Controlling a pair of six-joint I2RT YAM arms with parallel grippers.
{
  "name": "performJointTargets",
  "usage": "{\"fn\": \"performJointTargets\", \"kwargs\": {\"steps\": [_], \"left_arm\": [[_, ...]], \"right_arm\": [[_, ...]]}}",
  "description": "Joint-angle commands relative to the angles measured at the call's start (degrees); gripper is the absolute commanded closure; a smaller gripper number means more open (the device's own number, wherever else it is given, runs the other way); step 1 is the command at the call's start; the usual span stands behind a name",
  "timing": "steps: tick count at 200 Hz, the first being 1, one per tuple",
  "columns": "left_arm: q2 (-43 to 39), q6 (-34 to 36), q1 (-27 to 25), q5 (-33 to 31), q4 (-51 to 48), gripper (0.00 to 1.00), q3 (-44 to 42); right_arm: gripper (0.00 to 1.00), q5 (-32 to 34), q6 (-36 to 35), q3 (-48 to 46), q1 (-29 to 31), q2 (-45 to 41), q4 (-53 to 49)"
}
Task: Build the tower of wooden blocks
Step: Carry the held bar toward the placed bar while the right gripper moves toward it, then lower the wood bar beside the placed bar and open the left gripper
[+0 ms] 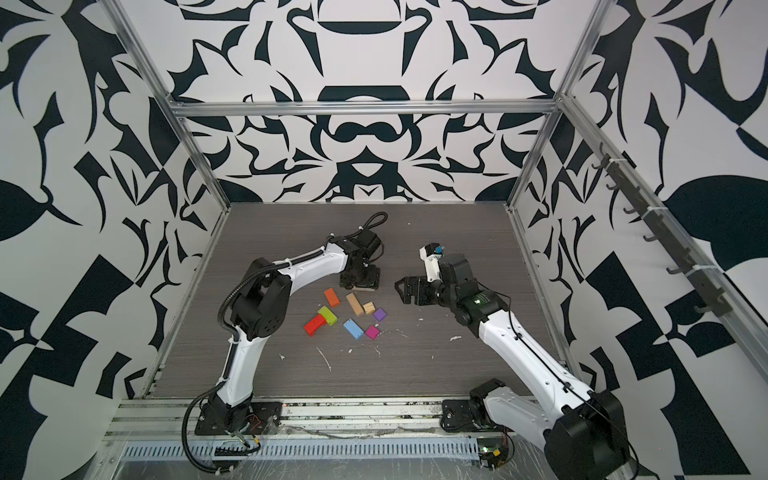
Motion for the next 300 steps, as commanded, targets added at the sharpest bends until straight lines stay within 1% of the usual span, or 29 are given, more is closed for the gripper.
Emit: {"fn": "performJointTargets", "kwargs": {"steps": [1,76,109,177,208,240,253,256,262,300], "left_arm": [[1.38,-1.04,-0.34,-1.41,-2.77,0.44,1.45],[2.52,-1.5,-0.39,-2.9,-3.64,0.43,1.96],[2.79,-1.75,-0.43,-2.83,-3.56,0.35,1.83],[2.66,-2.15,-0.6,-3.16,-3.29,0.27,1.34],[2.52,-2.64,-0.61,-3.13,-3.38,0.2,1.14],[1.92,-2.9,-0.61,-3.05,-3.47,0.16,1.01],[1.69,-2.9,-0.61,-3.01,-3.46,0.16,0.99],[1.58,-2.9,-0.61,-3.01,-3.43,0.12,0.97],[1.48,-2.9,-0.61,-3.0,-3.46,0.11,0.91],[0.86,-3.03,-0.61,-2.97,-3.55,0.08,0.52]], "right_arm": [[0.04,0.53,-0.06,0.66,0.31,-0.48,1.32],[0.04,0.62,-0.13,0.5,0.31,-0.57,1.15],[0.04,0.53,-0.09,0.53,0.31,-0.31,1.19],[0.04,0.44,-0.07,0.58,0.33,-0.4,0.99],[0.04,0.44,-0.14,0.6,0.31,-0.4,0.95],[0.04,0.44,-0.17,0.58,0.31,-0.31,0.88],[0.04,0.44,-0.22,0.58,0.31,-0.23,0.86],[0.04,0.38,-0.22,0.58,0.38,-0.14,0.87],[0.04,0.36,-0.19,0.66,0.31,-0.13,0.88],[0.04,0.09,-0.19,1.01,0.31,0.39,0.98]]}}
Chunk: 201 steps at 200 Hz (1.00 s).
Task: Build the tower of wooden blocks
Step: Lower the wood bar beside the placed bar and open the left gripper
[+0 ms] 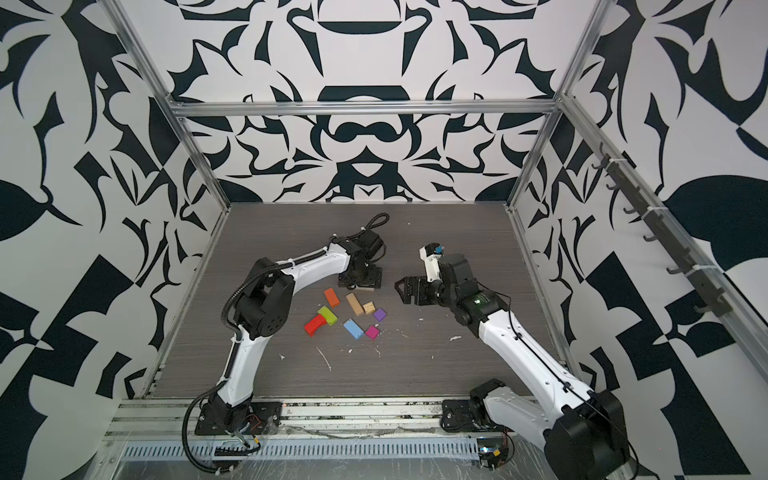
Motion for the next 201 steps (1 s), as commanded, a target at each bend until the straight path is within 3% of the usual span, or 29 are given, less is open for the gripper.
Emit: {"fn": "performJointTargets", "kwargs": {"steps": [1,139,166,179,201], "left_arm": [[-0.17,-0.94,-0.19,-0.06,-3.2,0.08,-0.55],[0.31,-1.75,-0.99,-1.41,-5.78,0.12,-0.13],[0.01,-1.76,-1.07,-1.92,-5.7,0.07,-0.21],[-0.28,-1.39,-1.03,-2.1,-5.71,0.0,-0.23],[-1.15,-0.14,-1.05,-2.57,-5.49,0.01,-0.84]], "right_arm": [[0.04,0.11,-0.17,1.02,0.31,0.35,1.02],[0.04,-0.06,-0.19,1.63,0.31,0.78,0.85],[0.04,-0.15,-0.22,1.63,0.31,0.88,0.71],[0.04,-0.15,-0.22,1.51,0.36,0.86,0.66],[0.04,-0.15,-0.09,1.38,0.33,0.79,0.62]]}}
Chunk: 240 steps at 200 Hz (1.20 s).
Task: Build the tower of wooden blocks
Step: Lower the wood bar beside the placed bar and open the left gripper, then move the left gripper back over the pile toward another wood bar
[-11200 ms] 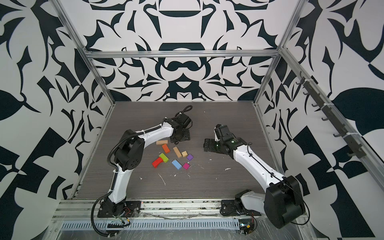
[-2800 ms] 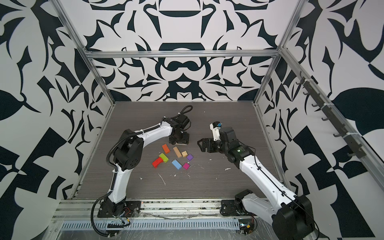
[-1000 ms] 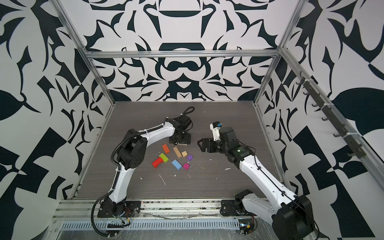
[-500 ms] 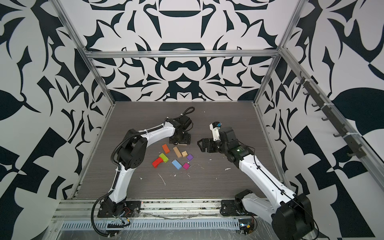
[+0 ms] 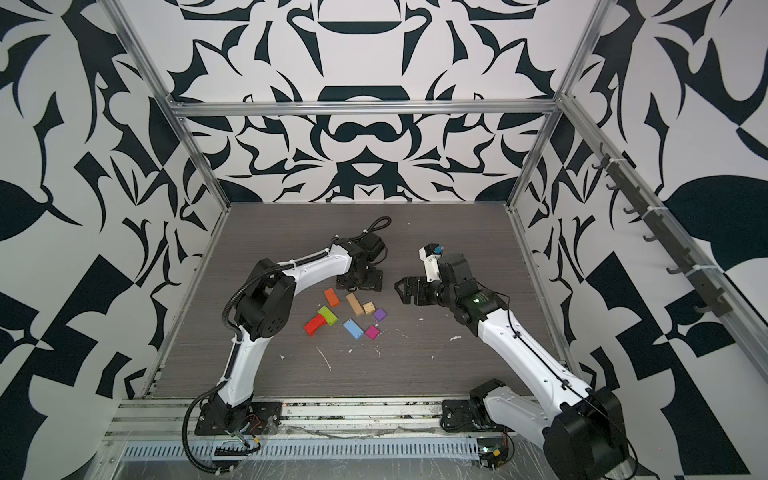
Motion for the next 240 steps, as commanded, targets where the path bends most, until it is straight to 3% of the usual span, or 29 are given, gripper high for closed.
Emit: {"fn": "performJointTargets", "kwargs": {"steps": [1,114,160,200,240], "left_arm": [[-1.19,0.46,-0.2,-0.98,-3.09,0.0,-0.85],[-11.55,5.9,-0.21,1.08,-0.05,0.0,-7.1],[-15.98,16.1,-0.35,2.94,0.88,0.0,-12.24],[-17.96,27.44,-0.39,9.78,2.17,0.0,-16.48],[-17.09,34.45,-0.45,7.89,1.83,0.0,-18.0]], "right_arm": [[0.04,-0.13,-0.08,1.38,0.41,0.16,0.69],[0.04,-0.83,0.25,0.79,0.39,0.51,1.37],[0.04,-0.73,0.07,0.58,0.43,0.42,1.46],[0.04,-0.91,-0.24,0.91,0.48,1.16,1.67],[0.04,-1.25,-0.43,1.25,0.49,1.74,1.63]]}}
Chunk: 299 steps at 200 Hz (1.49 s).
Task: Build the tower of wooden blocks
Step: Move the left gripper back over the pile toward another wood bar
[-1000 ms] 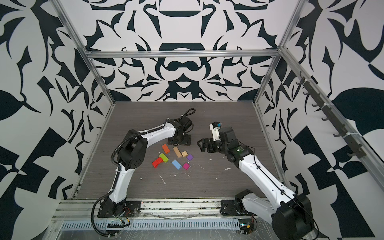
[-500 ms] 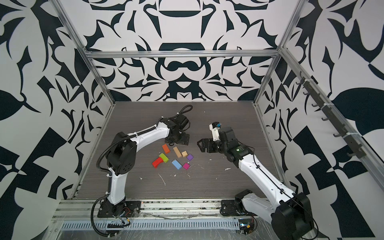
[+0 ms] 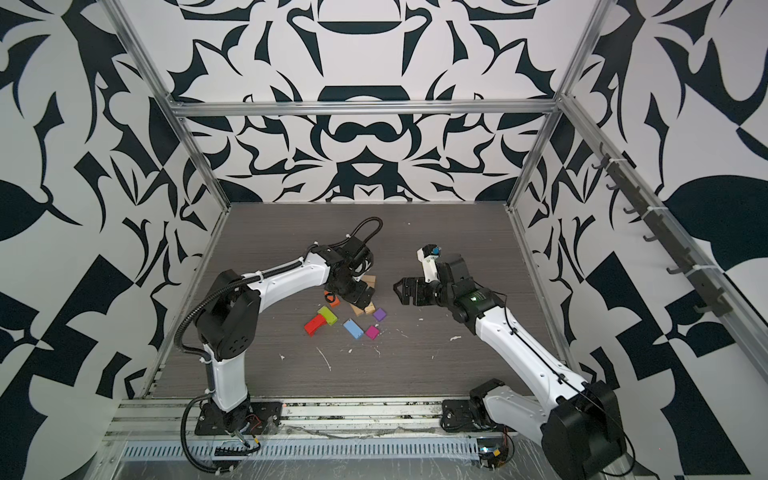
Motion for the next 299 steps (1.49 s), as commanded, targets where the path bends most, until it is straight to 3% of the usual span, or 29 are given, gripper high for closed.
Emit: {"fn": "performJointTargets", "kwargs": {"steps": [1,73,226,299], "left_arm": [[-0.69,7.26,-0.25,0.36,-1.12,0.0,-1.45],[0.68,15.42,-0.22,0.99,0.98,0.01,-4.87],[5.02,19.03,0.71,2.21,1.65,0.0,-2.37],[6.71,18.38,0.71,2.65,0.46,0.07,-0.67]], "right_arm": [[0.04,-0.67,-0.4,1.26,0.27,-0.14,1.41],[0.04,-0.32,-1.36,2.06,0.27,-0.86,-0.4],[0.04,0.35,-1.96,2.56,0.24,-1.19,-1.62],[0.04,0.79,-2.13,2.44,0.22,-1.28,-1.95]]}}
